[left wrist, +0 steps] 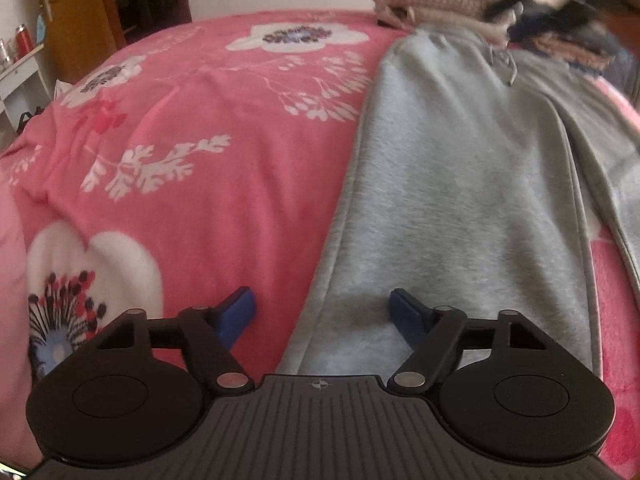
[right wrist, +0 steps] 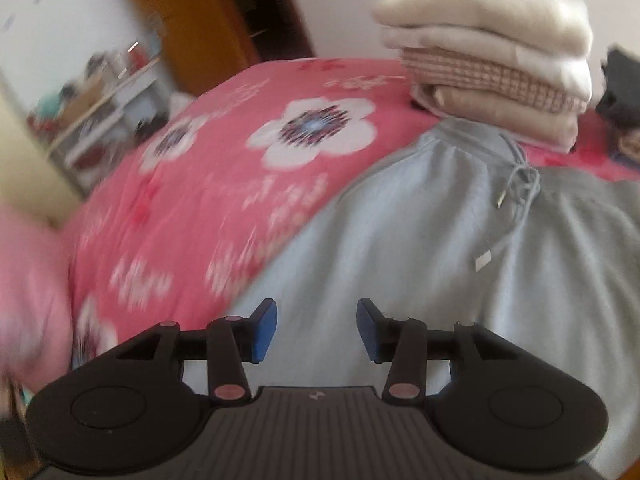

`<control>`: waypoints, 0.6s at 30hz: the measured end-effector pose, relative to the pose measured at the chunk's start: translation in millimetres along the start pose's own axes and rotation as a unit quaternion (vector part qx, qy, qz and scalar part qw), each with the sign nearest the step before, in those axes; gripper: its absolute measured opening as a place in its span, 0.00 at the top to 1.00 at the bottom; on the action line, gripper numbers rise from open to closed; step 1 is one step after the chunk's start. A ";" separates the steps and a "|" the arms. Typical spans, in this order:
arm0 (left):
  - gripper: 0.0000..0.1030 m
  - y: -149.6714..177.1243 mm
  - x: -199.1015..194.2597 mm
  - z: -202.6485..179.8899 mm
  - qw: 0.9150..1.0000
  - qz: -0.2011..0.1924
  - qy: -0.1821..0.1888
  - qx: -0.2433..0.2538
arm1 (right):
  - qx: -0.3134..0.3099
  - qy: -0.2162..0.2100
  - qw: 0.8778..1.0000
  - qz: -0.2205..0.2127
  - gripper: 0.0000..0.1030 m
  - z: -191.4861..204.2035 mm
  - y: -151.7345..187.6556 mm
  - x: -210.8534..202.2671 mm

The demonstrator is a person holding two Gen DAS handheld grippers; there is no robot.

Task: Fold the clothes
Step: 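Grasp the waistband with the right gripper while the left gripper pinches the leg fabric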

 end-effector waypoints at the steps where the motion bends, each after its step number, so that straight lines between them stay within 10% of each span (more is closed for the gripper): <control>1: 0.28 -4.1 1.5 -3.3 1.000 0.008 -0.004 0.005 | 0.014 0.001 1.000 0.012 0.47 -7.2 -15.9 18.4; 9: 0.27 -49.4 38.8 -24.5 0.999 0.021 -0.033 0.000 | 0.117 0.007 0.992 0.048 0.38 -49.2 -106.0 124.8; 18: 0.36 -57.8 55.8 -27.9 0.995 -0.038 -0.051 -0.073 | 0.102 0.066 0.984 0.131 0.29 -45.7 -129.4 192.6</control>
Point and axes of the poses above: each gripper's, at about its wrist camera, not at the fingertips, and x roughly the way its jaws point, z to its left, y to its underside, the point moved 6 cm from there along x, roughly the way its jaws point, and after that the axes turned 10 degrees about y, right-handed, at the moved point
